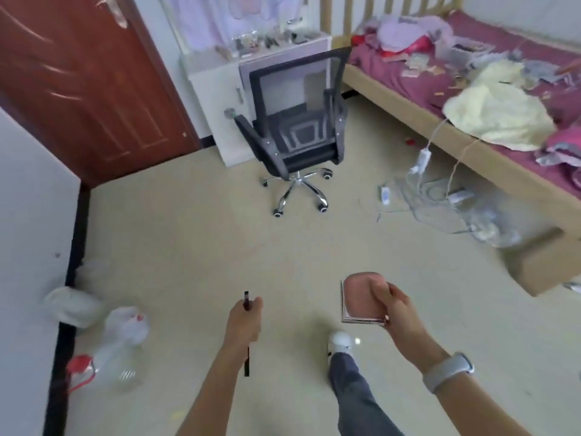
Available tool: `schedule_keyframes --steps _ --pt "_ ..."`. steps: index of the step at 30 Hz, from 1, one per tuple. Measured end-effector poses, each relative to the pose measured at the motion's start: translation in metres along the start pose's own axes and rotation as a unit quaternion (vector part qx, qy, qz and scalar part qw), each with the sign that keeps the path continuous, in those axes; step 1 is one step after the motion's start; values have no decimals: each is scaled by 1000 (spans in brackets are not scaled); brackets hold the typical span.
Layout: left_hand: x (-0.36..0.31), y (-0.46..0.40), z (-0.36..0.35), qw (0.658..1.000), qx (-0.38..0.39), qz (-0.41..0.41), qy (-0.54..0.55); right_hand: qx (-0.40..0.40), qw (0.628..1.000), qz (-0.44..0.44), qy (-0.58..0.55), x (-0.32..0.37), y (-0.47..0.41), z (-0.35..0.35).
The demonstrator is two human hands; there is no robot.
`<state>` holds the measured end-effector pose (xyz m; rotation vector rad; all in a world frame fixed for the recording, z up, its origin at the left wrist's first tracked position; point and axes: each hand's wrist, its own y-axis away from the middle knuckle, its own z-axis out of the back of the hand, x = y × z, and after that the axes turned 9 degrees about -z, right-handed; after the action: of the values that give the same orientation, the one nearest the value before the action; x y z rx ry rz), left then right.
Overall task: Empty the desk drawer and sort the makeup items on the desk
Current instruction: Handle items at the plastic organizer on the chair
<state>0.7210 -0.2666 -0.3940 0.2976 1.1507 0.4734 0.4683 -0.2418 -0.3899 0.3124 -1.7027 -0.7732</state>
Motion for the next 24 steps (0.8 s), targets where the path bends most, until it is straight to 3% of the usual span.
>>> schedule_keyframes --steps 6,13,17,20,24 --pt "-64 -120 35 999 -15 46 14 70 997 -3 40 88 -125 -103" --pt "-168 -228 86 988 -101 -102 61 130 985 2 110 180 -230 -226" --pt "-179 -288 129 986 -129 -55 91 168 975 0 147 213 -276 -304" --pt "-188 -345 162 982 -83 -13 171 176 973 1 148 232 -311 -371" --pt "-205 -435 206 981 -16 -33 191 168 971 24 170 256 -353 -476"
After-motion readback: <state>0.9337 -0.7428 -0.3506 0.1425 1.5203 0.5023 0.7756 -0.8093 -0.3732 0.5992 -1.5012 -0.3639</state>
